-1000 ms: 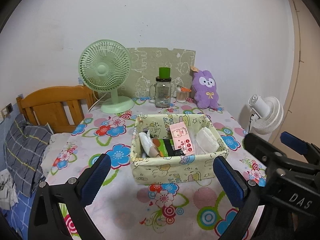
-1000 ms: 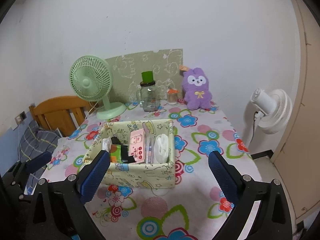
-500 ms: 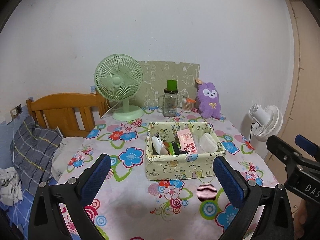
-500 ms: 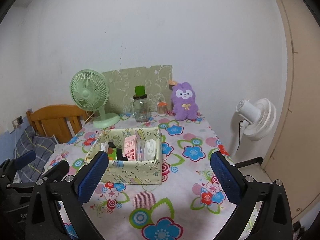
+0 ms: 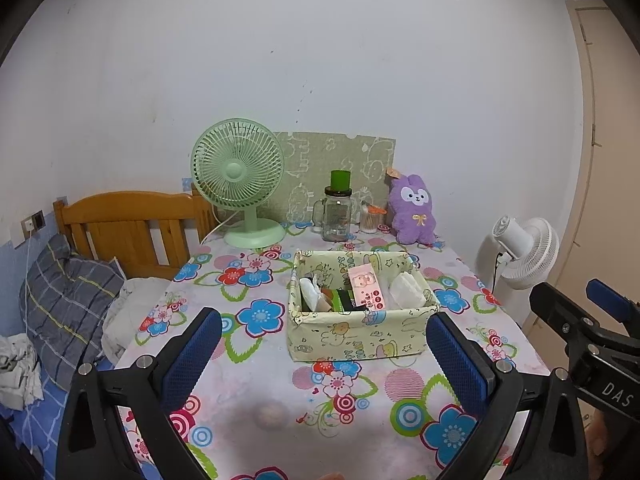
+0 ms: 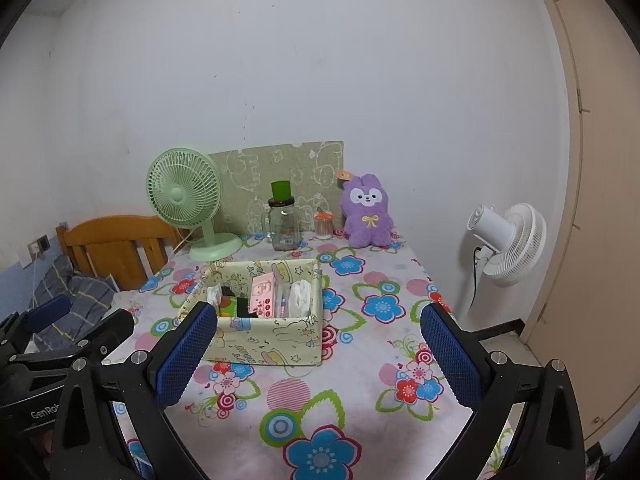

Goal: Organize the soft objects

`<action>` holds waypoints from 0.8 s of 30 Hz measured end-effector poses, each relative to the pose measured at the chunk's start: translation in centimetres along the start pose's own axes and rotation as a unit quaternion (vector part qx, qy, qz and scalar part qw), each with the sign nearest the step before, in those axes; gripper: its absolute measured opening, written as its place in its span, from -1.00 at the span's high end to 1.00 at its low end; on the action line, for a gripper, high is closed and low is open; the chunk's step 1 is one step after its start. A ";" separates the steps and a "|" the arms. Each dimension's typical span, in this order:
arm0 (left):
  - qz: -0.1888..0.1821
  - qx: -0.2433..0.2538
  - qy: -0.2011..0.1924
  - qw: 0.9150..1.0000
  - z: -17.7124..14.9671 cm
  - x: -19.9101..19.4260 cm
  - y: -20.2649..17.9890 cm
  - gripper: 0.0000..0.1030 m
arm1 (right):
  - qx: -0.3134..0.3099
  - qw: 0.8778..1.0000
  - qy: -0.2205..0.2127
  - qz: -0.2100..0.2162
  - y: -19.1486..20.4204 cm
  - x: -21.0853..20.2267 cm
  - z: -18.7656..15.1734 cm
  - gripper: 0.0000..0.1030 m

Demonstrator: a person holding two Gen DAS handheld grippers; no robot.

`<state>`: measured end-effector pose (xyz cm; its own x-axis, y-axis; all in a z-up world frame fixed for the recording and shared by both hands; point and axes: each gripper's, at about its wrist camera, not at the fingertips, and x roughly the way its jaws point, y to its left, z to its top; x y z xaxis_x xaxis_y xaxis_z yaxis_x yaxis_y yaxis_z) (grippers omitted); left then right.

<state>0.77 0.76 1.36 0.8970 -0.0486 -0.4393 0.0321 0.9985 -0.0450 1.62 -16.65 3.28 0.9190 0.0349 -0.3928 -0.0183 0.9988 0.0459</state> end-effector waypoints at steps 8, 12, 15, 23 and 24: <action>0.001 -0.006 0.001 1.000 0.0 0.2 0.0 -0.99 | 0.000 1.000 0.000 0.001 -0.1 0.0 -0.1 -0.99; 0.002 -0.008 0.001 1.000 0.0 0.3 0.1 -0.99 | 0.001 1.000 0.002 0.000 -0.1 0.0 -0.2 -0.99; 0.003 -0.007 0.001 1.000 0.0 0.3 0.1 -0.99 | 0.002 1.000 0.002 0.000 -0.1 0.1 -0.1 -0.99; 0.001 -0.008 0.001 1.000 0.0 0.5 0.2 -0.99 | -0.001 1.000 0.005 -0.002 0.0 0.3 0.0 -0.99; 0.001 -0.008 0.001 1.000 -0.1 0.5 0.3 -0.99 | 0.000 1.000 0.005 -0.003 0.0 0.4 0.1 -0.99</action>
<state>1.18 1.02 1.10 0.8965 -0.0463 -0.4407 0.0228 0.9980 -0.0586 1.98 -16.62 3.20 0.9151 0.0295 -0.4021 -0.0133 0.9990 0.0429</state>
